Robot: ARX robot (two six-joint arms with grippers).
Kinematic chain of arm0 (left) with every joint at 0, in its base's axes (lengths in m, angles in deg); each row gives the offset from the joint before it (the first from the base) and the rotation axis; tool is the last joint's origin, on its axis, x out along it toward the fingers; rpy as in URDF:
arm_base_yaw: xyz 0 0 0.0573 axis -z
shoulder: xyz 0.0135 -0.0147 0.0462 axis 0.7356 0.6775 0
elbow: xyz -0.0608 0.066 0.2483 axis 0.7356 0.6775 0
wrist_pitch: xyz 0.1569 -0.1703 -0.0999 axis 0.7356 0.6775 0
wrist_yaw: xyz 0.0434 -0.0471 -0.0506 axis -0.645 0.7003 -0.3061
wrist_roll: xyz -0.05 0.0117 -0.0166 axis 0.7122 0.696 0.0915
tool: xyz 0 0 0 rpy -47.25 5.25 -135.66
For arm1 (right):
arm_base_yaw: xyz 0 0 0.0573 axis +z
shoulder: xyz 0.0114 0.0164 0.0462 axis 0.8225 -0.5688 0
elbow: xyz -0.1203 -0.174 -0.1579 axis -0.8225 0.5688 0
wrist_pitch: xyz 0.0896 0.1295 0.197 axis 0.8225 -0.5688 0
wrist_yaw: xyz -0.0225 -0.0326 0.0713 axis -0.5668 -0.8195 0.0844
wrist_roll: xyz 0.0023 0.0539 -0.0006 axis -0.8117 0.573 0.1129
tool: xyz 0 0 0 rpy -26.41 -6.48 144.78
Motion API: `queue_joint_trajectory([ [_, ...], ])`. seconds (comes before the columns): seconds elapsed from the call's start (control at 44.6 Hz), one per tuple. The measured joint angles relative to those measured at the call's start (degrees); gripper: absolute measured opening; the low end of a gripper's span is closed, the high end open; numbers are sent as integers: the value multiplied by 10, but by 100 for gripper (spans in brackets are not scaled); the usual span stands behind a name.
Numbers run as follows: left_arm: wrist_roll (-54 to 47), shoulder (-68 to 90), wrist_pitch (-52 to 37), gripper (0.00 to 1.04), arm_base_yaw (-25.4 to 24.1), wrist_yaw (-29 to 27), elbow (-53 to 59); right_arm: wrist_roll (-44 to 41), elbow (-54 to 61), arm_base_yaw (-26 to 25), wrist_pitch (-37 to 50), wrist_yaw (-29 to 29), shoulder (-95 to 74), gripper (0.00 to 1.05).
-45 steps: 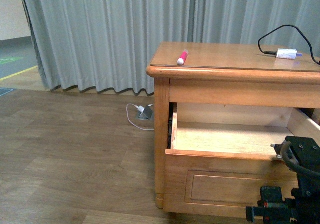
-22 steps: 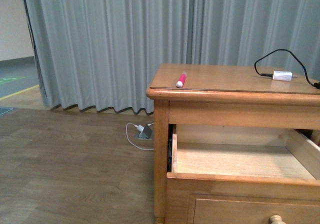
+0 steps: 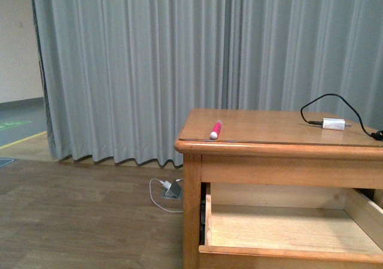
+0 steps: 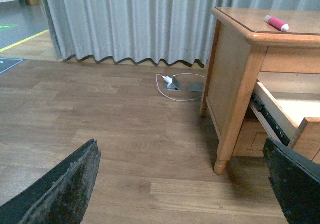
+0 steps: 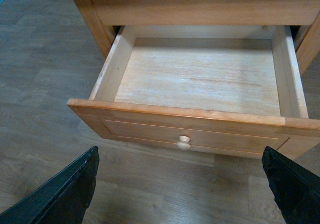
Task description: Place pink marker in drawer with both arms
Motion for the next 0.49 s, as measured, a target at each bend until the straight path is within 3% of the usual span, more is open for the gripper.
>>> queue_joint_trajectory([
  [0.112, 2, 1, 2, 99, 2, -5, -1, -3, 0, 1, 0, 0, 1, 96],
  [0.135, 14, 8, 22, 99, 12, -33, -5, -3, 0, 1, 0, 0, 1, 96],
  [0.224, 48, 56, 87, 99, 72, -122, -21, -3, 1, 1, 0, 0, 1, 96],
  [0.359, 78, 131, 90, 99, 186, -218, -67, -3, 1, 1, 0, 0, 1, 96],
  [0.426, 82, 181, 62, 99, 227, -229, -104, -3, 1, 1, 0, 0, 1, 96],
  [0.494, 77, 243, 18, 99, 237, -216, -143, -3, 1, 1, 0, 0, 1, 96],
])
